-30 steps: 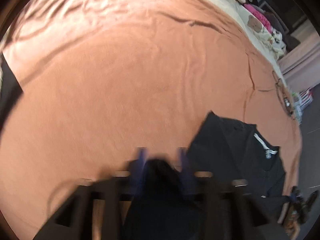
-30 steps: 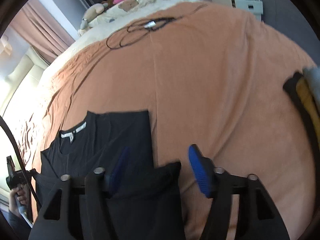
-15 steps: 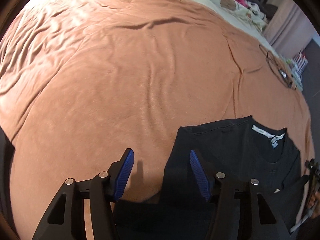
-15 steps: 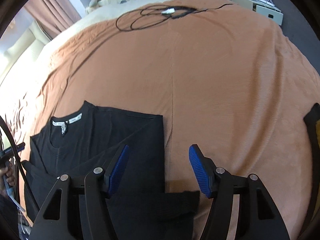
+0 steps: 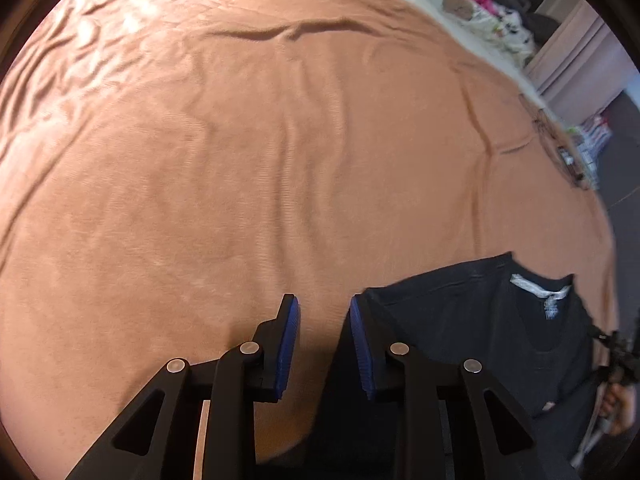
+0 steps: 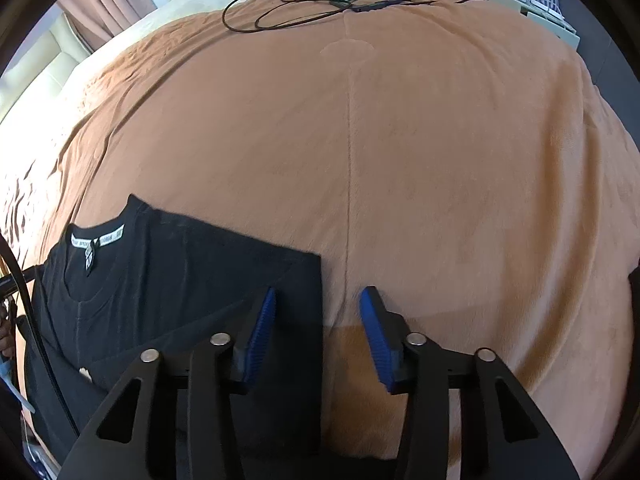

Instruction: Fold small clothes

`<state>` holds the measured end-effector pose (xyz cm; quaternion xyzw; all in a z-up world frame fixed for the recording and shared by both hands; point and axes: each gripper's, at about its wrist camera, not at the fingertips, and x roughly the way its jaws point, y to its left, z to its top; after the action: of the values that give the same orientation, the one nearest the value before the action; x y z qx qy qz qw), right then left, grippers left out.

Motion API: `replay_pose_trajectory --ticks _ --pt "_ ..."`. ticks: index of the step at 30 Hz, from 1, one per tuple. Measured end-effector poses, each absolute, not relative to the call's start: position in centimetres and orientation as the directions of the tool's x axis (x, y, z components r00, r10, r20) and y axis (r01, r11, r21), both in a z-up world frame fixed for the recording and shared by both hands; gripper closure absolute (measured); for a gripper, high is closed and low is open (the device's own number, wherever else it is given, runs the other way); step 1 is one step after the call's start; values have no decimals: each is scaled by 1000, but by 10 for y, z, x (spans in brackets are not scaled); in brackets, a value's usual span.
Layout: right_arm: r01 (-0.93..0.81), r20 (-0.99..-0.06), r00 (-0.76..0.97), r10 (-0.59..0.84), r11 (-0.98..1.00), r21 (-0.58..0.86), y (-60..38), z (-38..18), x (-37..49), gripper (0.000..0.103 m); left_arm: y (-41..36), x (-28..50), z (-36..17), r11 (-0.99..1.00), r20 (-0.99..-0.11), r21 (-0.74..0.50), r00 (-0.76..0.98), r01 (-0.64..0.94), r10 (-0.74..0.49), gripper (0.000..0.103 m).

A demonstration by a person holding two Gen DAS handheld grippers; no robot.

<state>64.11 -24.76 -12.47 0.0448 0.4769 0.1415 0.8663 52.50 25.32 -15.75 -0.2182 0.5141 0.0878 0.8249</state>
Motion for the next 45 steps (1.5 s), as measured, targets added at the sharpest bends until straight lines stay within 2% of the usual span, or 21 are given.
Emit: replay_pose_trajectory --ticks 4,12,22,23,24,25,28,36,39,42,45 --pt "-191 -797 505 330 944 270 -254 -123 644 68 258 521 -156 889 -884 -275 460 -365 -85 74" --pt "-211 -759 519 394 919 333 -265 -110 633 68 266 507 -137 869 -839 -358 527 -343 -138 74" --pt "-233 -811 475 341 938 257 -248 -121 639 69 242 530 -165 911 -897 -254 431 -325 -96 74" --pt "-233 -816 475 330 941 244 -246 -124 641 72 242 531 -166 912 -898 -252 430 -324 -95 74" --pt "-233 -816 478 325 943 239 -245 -124 642 72 242 531 -167 912 -896 -254 433 -322 -97 76" --pt "-233 -814 480 326 942 240 -245 -124 643 73 242 531 -167 916 -893 -254 438 -311 -99 89" --pt "-229 -814 487 317 946 231 -244 -125 644 78 236 532 -167 928 -894 -225 443 -296 -76 93" --pt "-235 -817 499 289 953 194 -240 -127 640 80 233 537 -173 941 -904 -150 428 -303 -7 93" --pt "-243 -818 519 247 960 136 -234 -127 639 83 227 545 -171 950 -910 -101 413 -295 32 93" --pt "-227 -823 525 216 968 109 -231 -122 637 83 232 547 -164 942 -909 -107 414 -317 36 89" --pt "-218 -815 545 200 972 92 -232 -112 630 83 242 541 -148 927 -903 -52 414 -371 114 89"
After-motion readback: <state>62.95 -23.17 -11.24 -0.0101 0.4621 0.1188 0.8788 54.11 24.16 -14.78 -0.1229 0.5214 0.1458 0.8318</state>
